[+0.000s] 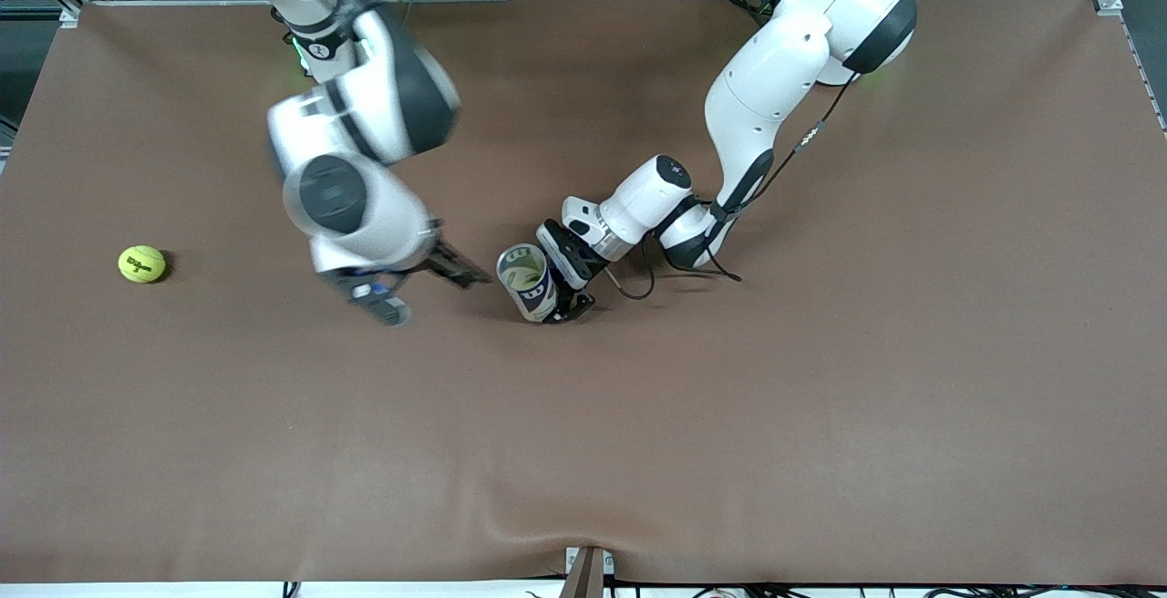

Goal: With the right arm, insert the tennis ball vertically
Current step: 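Open the right gripper to drop the ball, then withdraw it, then grasp the second tennis ball with the right gripper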

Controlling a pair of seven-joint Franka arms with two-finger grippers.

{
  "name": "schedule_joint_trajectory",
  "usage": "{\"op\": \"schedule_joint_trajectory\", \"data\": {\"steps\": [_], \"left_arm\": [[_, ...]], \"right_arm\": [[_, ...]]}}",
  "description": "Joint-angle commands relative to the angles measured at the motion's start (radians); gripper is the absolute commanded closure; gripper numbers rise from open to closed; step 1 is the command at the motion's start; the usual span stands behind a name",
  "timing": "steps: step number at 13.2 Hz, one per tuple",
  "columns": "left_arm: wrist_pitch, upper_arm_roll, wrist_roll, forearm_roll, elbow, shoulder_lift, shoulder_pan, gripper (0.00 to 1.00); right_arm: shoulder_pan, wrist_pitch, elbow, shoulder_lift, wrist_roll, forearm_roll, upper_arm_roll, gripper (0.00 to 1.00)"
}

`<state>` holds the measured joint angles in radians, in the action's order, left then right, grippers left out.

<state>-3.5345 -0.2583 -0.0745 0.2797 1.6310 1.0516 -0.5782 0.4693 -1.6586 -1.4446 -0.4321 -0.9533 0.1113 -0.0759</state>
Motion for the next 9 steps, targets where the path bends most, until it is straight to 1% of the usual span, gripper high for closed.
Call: {"op": "schedule_joint_trajectory", "data": {"steps": [1, 3, 4, 5, 6, 8, 9], "left_arm": [[-0.018, 0.001, 0.010, -0.013, -0.011, 0.011, -0.003, 0.19], [-0.018, 0.001, 0.010, -0.013, -0.011, 0.011, -0.003, 0.16], [-0.018, 0.001, 0.010, -0.013, -0.011, 0.011, -0.003, 0.14], [-0.018, 0.002, 0.010, -0.011, -0.011, 0.011, -0.003, 0.05], [-0.018, 0.002, 0.010, -0.010, -0.011, 0.011, -0.002, 0.00], [-0.018, 0.002, 0.010, -0.005, -0.003, 0.005, 0.006, 0.00], [-0.018, 0.002, 0.009, -0.001, -0.002, 0.004, 0.012, 0.00]], "right_arm": [[-0.156, 0.103, -0.005, 0.050, 0.213, -0.001, 0.018, 0.00], [-0.285, 0.189, -0.011, 0.076, 0.420, -0.011, 0.018, 0.00], [-0.337, 0.230, -0.016, 0.087, 0.515, -0.053, 0.018, 0.00], [-0.378, 0.256, -0.020, 0.088, 0.610, -0.092, 0.018, 0.00], [-0.427, 0.263, -0.020, 0.090, 0.690, -0.113, 0.018, 0.00], [-0.519, 0.257, -0.022, 0.085, 0.836, -0.152, 0.018, 0.00], [-0.556, 0.244, -0.026, 0.078, 0.897, -0.189, 0.019, 0.00]]}}
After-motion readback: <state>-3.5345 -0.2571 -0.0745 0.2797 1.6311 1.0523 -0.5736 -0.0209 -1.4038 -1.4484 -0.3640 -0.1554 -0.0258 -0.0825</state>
